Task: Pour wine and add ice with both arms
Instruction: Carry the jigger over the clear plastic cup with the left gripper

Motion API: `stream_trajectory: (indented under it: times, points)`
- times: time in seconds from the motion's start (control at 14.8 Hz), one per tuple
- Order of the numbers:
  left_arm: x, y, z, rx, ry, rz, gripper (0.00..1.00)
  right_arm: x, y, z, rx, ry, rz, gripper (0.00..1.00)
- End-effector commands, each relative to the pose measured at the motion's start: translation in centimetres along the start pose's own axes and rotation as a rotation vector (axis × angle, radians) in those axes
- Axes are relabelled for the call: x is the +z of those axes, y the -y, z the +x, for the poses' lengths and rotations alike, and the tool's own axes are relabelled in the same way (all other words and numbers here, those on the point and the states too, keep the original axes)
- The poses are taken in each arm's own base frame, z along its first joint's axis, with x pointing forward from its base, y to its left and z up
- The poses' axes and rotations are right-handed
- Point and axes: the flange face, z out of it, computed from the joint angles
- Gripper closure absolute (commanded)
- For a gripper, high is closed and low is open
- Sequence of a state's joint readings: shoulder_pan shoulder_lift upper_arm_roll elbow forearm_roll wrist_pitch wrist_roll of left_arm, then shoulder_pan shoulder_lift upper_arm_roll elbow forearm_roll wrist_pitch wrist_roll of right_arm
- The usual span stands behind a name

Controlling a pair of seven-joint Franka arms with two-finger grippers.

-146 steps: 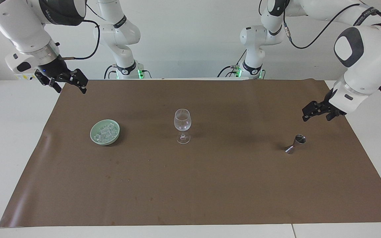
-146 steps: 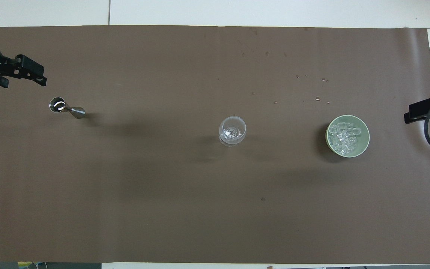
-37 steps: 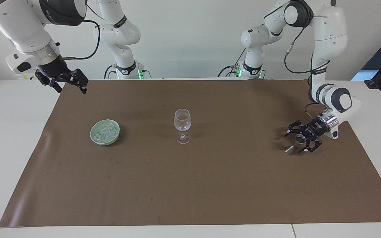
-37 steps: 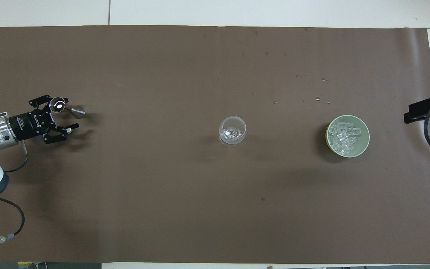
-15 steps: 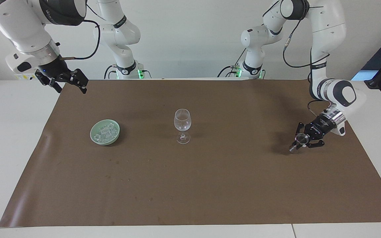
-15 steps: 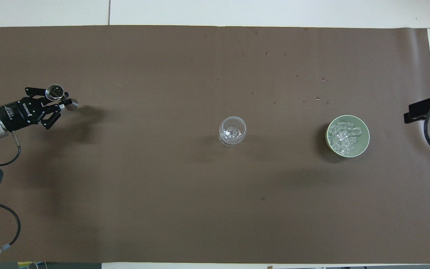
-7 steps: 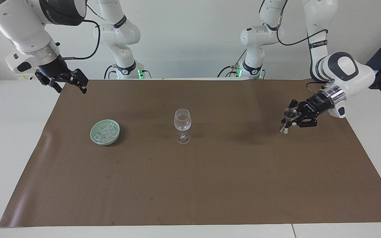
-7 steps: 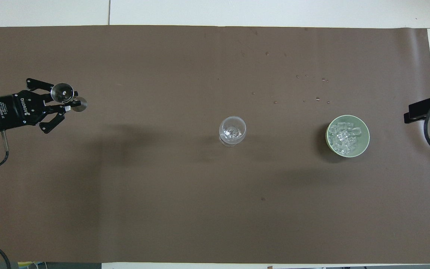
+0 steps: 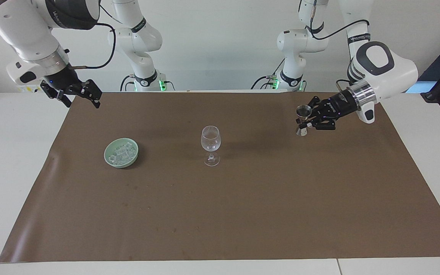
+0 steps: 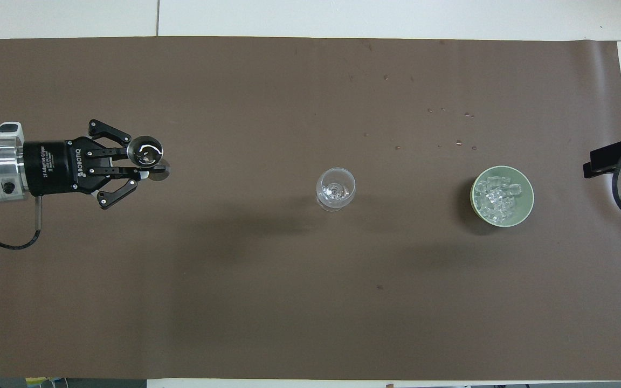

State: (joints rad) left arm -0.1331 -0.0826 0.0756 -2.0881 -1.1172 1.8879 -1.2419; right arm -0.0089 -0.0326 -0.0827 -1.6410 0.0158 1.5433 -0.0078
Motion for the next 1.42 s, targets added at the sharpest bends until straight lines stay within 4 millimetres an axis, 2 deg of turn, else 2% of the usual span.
stream_trajectory:
  times: [0.0,0.2,0.41,0.54,0.74,0.81,0.95,1.15,1.22,1.35]
  points:
    - [3.3,1.3,-3.1,-0.036,-0.08,0.018,1.0,-0.1,-0.4,-0.5,-0.009,-0.004,0.001,0.0]
    - [7.4,1.9,-6.4,-0.046,-0.143,0.008,1.0,-0.1,-0.4,-0.5,-0.009,-0.004,0.001,0.0]
    - [11.1,2.0,-8.2,-0.08,-0.235,-0.071,1.0,-0.1,-0.4,-0.5,-0.009,-0.004,0.001,0.0]
    - [13.7,2.8,-9.6,-0.053,-0.297,-0.113,1.0,-0.1,-0.4,-0.5,-0.009,-0.004,0.001,0.0]
    - [17.0,3.1,-10.5,-0.021,-0.336,-0.1,1.0,-0.1,-0.4,-0.5,-0.009,-0.004,0.001,0.0]
    - [17.8,2.6,-10.6,-0.013,-0.368,-0.111,1.0,-0.1,-0.4,-0.5,-0.009,-0.004,0.001,0.0]
    - [19.6,3.9,-11.4,0.048,-0.429,-0.089,1.0,-0.1,-0.4,-0.5,-0.009,-0.004,0.001,0.0]
    - [20.7,4.8,-12.2,0.095,-0.502,-0.091,1.0,-0.1,-0.4,-0.5,-0.009,-0.004,0.001,0.0]
    - [21.9,5.1,-11.8,0.114,-0.57,-0.095,1.0,-0.1,-0.4,-0.5,-0.009,-0.004,0.001,0.0]
    - [23.2,5.9,-12.4,0.149,-0.614,-0.12,1.0,-0.1,-0.4,-0.5,-0.009,-0.004,0.001,0.0]
